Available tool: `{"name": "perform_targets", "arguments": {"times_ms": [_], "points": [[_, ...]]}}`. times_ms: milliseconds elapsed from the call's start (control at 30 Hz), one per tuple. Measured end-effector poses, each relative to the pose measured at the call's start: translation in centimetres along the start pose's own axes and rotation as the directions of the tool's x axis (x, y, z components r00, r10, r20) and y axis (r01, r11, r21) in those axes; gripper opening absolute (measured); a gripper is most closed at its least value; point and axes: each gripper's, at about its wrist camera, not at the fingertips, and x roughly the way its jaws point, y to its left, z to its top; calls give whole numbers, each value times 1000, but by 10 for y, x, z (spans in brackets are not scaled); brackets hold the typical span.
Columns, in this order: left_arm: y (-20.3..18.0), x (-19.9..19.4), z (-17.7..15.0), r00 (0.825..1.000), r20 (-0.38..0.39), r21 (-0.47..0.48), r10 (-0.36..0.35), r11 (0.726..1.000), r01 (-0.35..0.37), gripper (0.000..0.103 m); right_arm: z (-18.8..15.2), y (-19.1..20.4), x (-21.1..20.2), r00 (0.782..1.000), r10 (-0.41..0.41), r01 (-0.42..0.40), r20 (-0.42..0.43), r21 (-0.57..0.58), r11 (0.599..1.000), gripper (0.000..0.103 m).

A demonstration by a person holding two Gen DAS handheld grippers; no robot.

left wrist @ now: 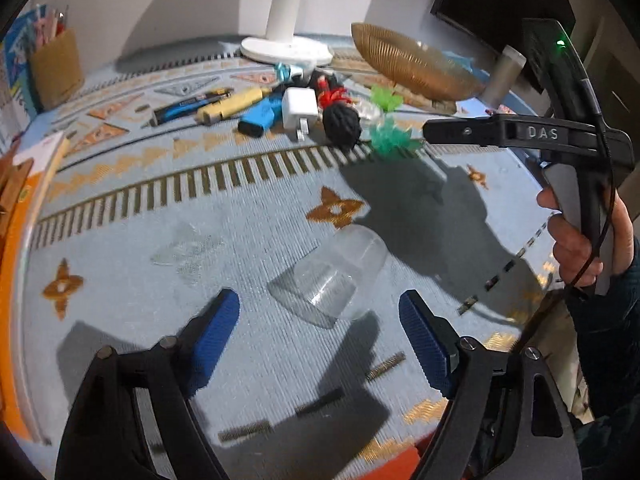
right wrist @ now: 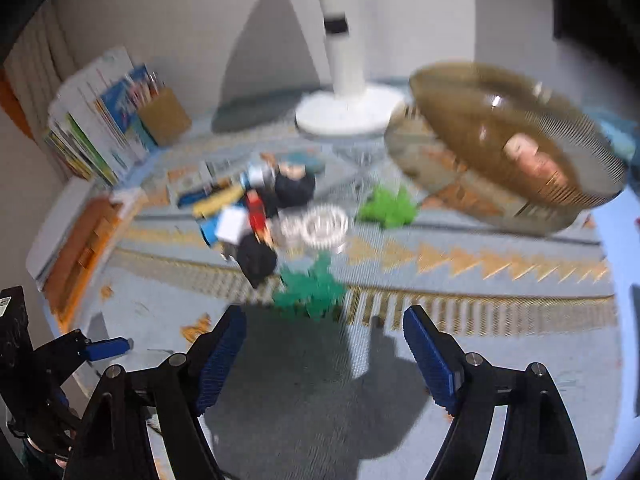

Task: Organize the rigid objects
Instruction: 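Grasp the clear plastic cup with left tool while right tool grasps green leaf toy, then lower cup and green leaf toy into the amber bowl and release both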

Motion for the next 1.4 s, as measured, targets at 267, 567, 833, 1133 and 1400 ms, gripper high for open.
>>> {"name": "perform_targets", "arguments": {"times_ms": [267, 567, 833, 1133, 1400], "points": [[-12, 6, 9, 1000, -15, 86, -20, 996, 22, 64, 8, 8, 37, 999, -23, 22, -37, -22, 999, 80], [-14, 4, 3, 1000, -14, 121, -25, 992, 27, 40, 6, 26, 48, 996, -89, 85, -28, -115, 990, 59], [-23, 1, 3, 1000, 9, 132, -14, 991, 13, 39, 2, 26, 41, 998, -65, 62, -20, -119, 991, 49], [-30, -16, 17, 997, 72, 106, -28, 994, 20, 39, 0, 24, 7, 998, -52, 56, 31, -116, 992, 49], [-52, -51, 74, 976, 213, 125, -51, 992, 25, 39, 21, 5, -67, 981, -84, 99, 177, -75, 992, 49]]}}
